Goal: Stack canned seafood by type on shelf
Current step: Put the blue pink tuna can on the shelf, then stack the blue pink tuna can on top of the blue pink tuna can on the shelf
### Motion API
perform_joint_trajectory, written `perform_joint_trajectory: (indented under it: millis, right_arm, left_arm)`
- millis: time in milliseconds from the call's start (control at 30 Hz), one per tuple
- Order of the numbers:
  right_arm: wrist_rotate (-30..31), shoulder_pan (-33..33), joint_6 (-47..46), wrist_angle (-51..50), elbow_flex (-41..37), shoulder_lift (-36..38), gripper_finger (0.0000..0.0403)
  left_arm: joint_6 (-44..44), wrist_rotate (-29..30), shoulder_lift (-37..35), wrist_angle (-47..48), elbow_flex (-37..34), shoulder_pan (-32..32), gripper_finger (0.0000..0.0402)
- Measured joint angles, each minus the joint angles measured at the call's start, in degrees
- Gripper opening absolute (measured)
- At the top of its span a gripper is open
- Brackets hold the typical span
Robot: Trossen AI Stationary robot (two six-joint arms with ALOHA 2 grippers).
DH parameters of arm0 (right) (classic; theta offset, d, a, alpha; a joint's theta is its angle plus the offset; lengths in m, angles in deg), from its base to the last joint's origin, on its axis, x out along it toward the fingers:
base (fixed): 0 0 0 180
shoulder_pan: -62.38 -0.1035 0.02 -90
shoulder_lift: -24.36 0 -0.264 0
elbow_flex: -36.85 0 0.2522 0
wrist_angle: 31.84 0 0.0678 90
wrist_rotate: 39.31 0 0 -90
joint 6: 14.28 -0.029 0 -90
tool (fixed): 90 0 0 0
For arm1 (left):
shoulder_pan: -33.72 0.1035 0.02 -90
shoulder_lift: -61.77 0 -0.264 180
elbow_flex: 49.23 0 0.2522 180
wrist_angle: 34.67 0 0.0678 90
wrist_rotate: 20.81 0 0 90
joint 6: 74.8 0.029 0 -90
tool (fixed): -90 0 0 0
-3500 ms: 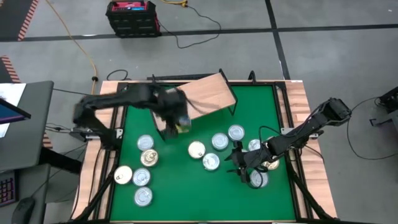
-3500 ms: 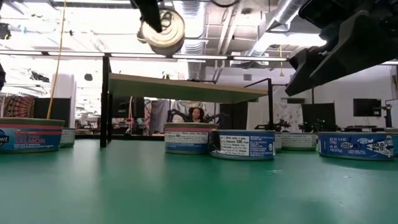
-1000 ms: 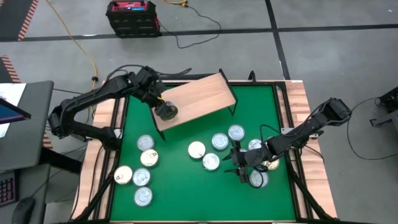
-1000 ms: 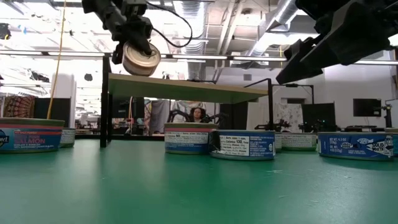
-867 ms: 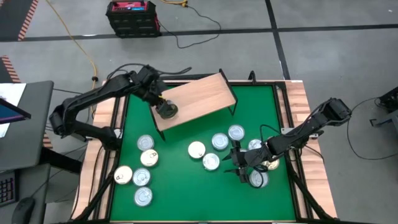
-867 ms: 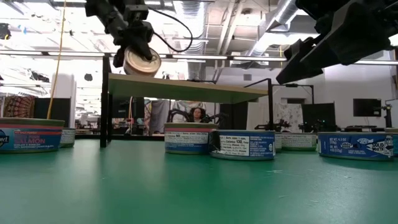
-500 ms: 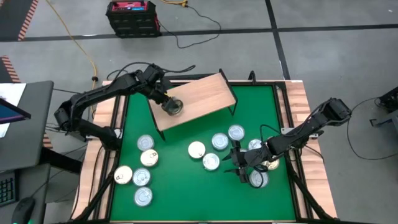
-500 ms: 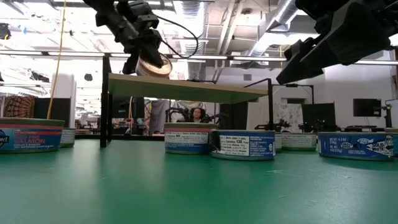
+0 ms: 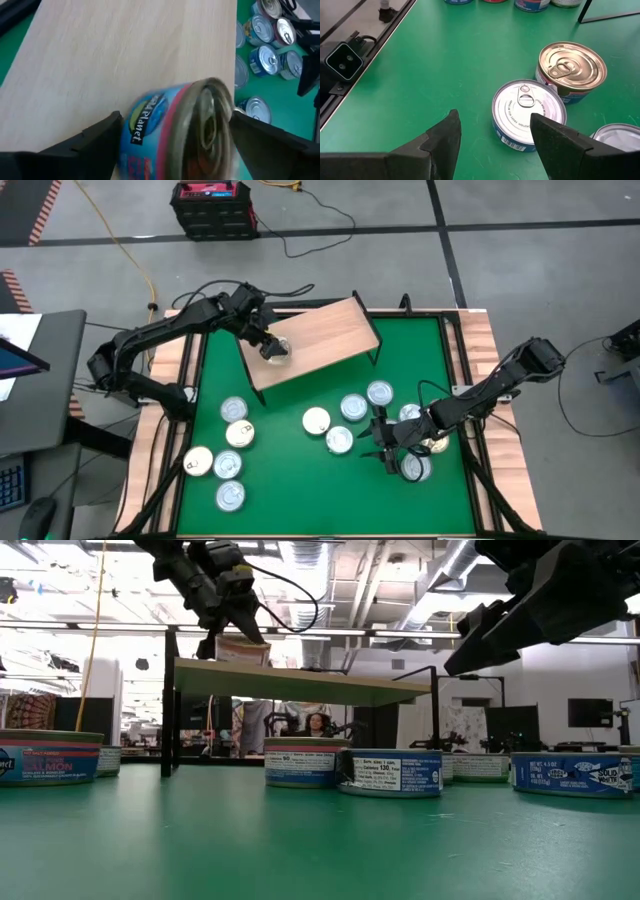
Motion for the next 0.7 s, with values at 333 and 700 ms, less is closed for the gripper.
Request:
perform_joint_trajectory:
  millis: [333, 700]
  right_arm:
    - [0.0, 0.0, 0.0, 0.0, 0.0, 0.0, 0.0265]
    - [0.0, 2.3, 1.6, 0.9, 0.0, 0.0, 0.0265]
  left_arm:
    - [7.4, 12.0, -0.4, 0.3, 2.8, -0.1, 0.036]
    - [14.0, 23.5, -4.3, -1.1, 7.3, -11.6, 0.0358]
